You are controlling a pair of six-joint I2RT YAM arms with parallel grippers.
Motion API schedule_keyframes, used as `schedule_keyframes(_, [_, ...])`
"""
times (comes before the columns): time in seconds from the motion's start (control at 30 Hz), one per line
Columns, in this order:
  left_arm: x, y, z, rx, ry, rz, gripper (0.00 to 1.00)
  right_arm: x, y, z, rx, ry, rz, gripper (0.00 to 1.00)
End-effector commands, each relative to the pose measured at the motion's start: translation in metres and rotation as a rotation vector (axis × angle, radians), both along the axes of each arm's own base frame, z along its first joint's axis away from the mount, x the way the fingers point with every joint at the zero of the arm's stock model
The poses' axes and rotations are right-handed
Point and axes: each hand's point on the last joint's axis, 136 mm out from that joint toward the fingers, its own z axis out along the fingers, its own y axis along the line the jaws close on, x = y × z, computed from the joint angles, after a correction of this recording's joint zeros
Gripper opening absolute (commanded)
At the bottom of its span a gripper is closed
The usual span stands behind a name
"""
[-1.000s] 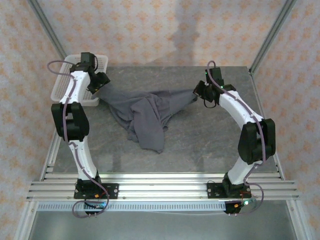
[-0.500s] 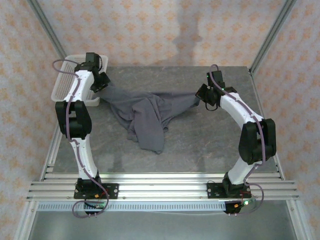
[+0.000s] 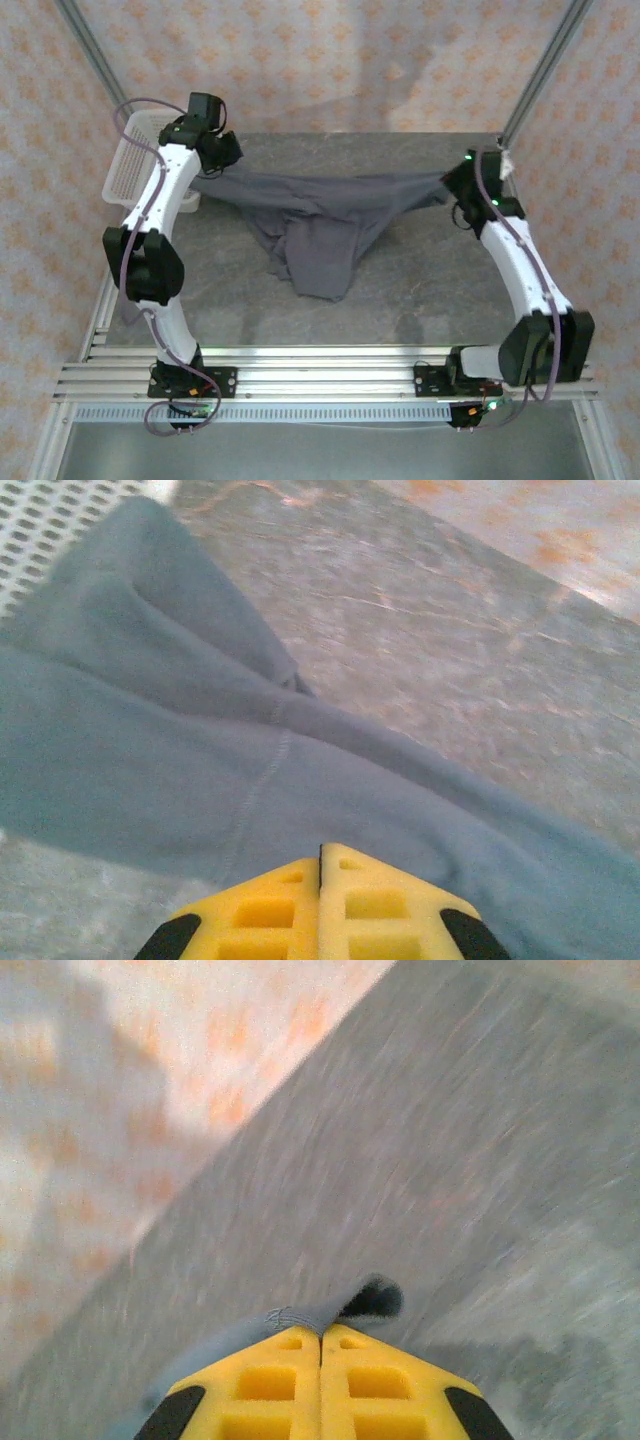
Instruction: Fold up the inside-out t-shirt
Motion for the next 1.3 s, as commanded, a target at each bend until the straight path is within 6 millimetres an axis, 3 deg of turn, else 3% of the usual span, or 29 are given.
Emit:
schedule_keyframes(0.0, [-0.006, -0.002, -0.009, 0.066, -0.002, -0.044, 0.15, 0.002, -0.012, -0.009, -0.002, 0.0, -0.065, 0.0])
schedule_keyframes(0.17, [-0.006, -0.011, -0.054, 0.041, 0.088, -0.024, 0.21, 0.013, 0.018, -0.067, 0.126, 0.139, 0.054, 0.0])
schedule_keyframes(0.3, [0.009, -0.026, -0.094, -0.017, 0.152, -0.01, 0.3, 0.016, 0.028, -0.093, 0.163, 0.203, 0.092, 0.0])
schedule_keyframes(0.47, [0.035, -0.026, -0.129, -0.038, 0.195, 0.082, 0.52, 0.018, 0.037, -0.096, 0.185, 0.221, 0.139, 0.0])
schedule_keyframes(0.6, [0.047, -0.044, -0.153, -0.133, 0.236, 0.065, 0.56, 0.016, 0.035, -0.093, 0.168, 0.232, 0.144, 0.0])
schedule_keyframes(0.87, [0.026, -0.051, -0.203, -0.153, 0.397, 0.054, 0.59, 0.017, 0.038, -0.092, 0.185, 0.23, 0.149, 0.0])
schedule_keyframes(1.03, [0.014, -0.05, -0.221, -0.121, 0.471, 0.051, 0.45, 0.02, 0.04, -0.085, 0.207, 0.213, 0.15, 0.0])
schedule_keyframes(1.13, [0.009, -0.051, -0.227, -0.11, 0.51, 0.044, 0.27, 0.022, 0.041, -0.077, 0.216, 0.192, 0.146, 0.0])
schedule_keyframes(1.23, [0.012, -0.053, -0.223, -0.12, 0.503, 0.037, 0.0, 0.025, 0.041, -0.067, 0.227, 0.165, 0.141, 0.0])
schedule_keyframes(1.27, [0.016, -0.055, -0.215, -0.135, 0.48, 0.032, 0.0, 0.026, 0.041, -0.063, 0.229, 0.155, 0.14, 0.0])
